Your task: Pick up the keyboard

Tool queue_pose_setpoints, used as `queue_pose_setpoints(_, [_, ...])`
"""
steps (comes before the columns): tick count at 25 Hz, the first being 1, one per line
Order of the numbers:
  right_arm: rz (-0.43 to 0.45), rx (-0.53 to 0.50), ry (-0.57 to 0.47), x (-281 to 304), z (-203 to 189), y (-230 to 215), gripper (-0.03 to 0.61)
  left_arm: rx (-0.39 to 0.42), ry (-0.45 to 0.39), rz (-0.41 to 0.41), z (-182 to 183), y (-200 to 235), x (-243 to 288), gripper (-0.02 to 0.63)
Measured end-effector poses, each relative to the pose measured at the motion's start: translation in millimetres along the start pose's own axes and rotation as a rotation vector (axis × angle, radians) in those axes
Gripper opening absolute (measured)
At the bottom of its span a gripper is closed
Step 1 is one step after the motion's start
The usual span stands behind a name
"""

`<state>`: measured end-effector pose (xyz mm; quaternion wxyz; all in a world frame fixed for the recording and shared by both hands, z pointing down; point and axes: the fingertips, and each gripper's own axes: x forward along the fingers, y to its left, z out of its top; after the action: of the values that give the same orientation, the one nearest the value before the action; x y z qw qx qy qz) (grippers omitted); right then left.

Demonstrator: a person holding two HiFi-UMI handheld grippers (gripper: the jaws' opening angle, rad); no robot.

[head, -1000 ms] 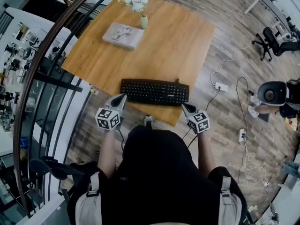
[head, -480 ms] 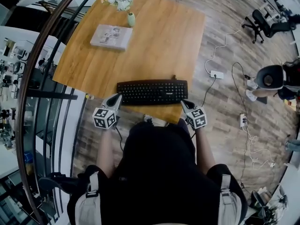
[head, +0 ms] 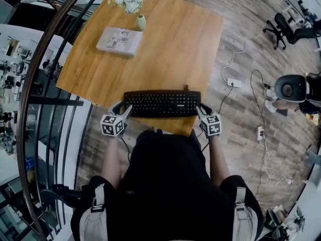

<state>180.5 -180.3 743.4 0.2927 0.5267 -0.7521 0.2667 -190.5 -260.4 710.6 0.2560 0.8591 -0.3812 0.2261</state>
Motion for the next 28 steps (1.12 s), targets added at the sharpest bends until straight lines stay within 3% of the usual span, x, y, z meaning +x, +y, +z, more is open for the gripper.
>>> queue_pose_setpoints(4, [0.007, 0.042, 0.027, 15.3, -1.6, -13.8, 0.167, -0.008, 0.063, 0.012, -13.6, 5.6, 11.9, 0.235])
queue_pose_setpoints(12, [0.017, 0.059, 0.098, 35.9, -16.0, -23.8, 0.178, -0.049, 0.136, 0.059, -31.4, 28.0, 30.3, 0.275])
queue_pose_setpoints(24, [0.031, 0.109, 0.151, 50.5, -29.2, -26.9, 0.178, -0.135, 0.176, 0.050, -46.7, 45.3, 47.4, 0.316])
queue_pose_setpoints(28, [0.062, 0.172, 0.142, 51.5, -31.1, -27.2, 0.178, -0.147, 0.200, 0.021, -54.1, 40.9, 51.1, 0.316])
